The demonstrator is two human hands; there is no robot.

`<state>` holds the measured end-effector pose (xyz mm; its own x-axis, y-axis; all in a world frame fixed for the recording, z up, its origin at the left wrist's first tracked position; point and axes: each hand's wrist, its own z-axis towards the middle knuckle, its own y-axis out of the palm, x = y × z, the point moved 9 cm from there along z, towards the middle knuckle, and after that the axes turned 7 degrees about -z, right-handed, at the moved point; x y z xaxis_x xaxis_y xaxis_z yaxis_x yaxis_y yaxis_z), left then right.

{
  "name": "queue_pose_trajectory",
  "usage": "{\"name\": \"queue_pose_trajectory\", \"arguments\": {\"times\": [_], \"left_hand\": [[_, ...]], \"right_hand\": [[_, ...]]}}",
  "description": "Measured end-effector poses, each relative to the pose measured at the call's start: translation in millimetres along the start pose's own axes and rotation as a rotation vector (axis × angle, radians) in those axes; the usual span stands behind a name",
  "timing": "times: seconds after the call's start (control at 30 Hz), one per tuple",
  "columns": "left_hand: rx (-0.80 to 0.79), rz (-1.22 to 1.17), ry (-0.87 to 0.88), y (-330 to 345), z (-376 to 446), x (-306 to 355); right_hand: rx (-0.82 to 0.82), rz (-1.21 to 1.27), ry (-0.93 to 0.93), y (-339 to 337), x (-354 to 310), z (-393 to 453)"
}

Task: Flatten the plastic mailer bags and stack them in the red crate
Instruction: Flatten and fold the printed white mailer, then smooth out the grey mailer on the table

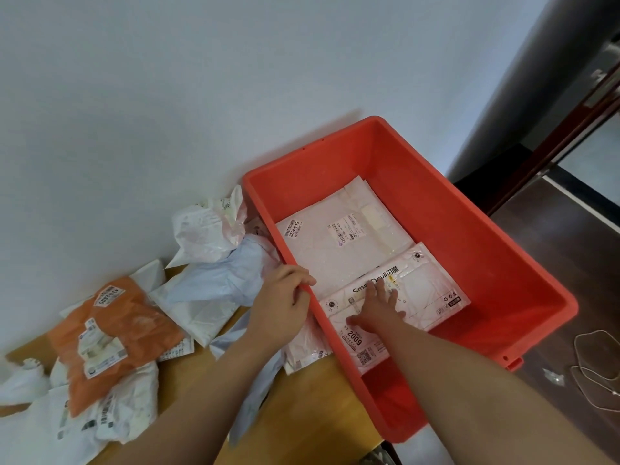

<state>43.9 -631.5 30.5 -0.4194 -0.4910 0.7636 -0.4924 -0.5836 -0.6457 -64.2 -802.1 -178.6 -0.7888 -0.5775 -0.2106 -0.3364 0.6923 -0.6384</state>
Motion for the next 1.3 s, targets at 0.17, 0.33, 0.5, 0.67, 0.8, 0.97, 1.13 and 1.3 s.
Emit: {"name": "queue_pose_trajectory", "arguments": {"times": [0.17,0.33,0.5,0.67,0.8,0.97,1.13,1.3], "left_hand": [[0.01,-0.027,-0.005,-1.1,-0.3,-4.5],[0.097,-0.207,-0.013,-20.3,-6.3,-9.6],[0.294,-0.254,-0.097,-55.7,-21.1,-38.4],[0.404,-0.302,-0.225,-79.3,-52.1,-87.0],[0.418,-0.324,-0.371,-89.7,-87.8,-133.3],[0.398,-0.409,-0.58,-95.2,-142.8,-190.4],[0.348,-0.487,-0.796,-82.9,-196.4,-230.6],[0.347,-0.664,-0.954,-76.0,-235.4,-249.3]], "right_hand": [[0.053,-0.03,-0.002,-2.0,3.2,2.9],[0.541,0.146,0.011,-75.9,-23.7,-21.5],[0.819,0.688,-0.145,-154.4,-80.9,-75.7],[1.019,0.72,-0.602,-187.1,-182.2,-159.0],[0.896,0.551,-0.825,-136.3,-249.6,-189.1],[0.378,0.206,-0.63,8.1,-273.2,-149.6],[0.121,-0.177,-0.408,120.7,-238.6,-124.3],[0.225,-0.13,-0.32,138.3,-226.0,-122.2]]}}
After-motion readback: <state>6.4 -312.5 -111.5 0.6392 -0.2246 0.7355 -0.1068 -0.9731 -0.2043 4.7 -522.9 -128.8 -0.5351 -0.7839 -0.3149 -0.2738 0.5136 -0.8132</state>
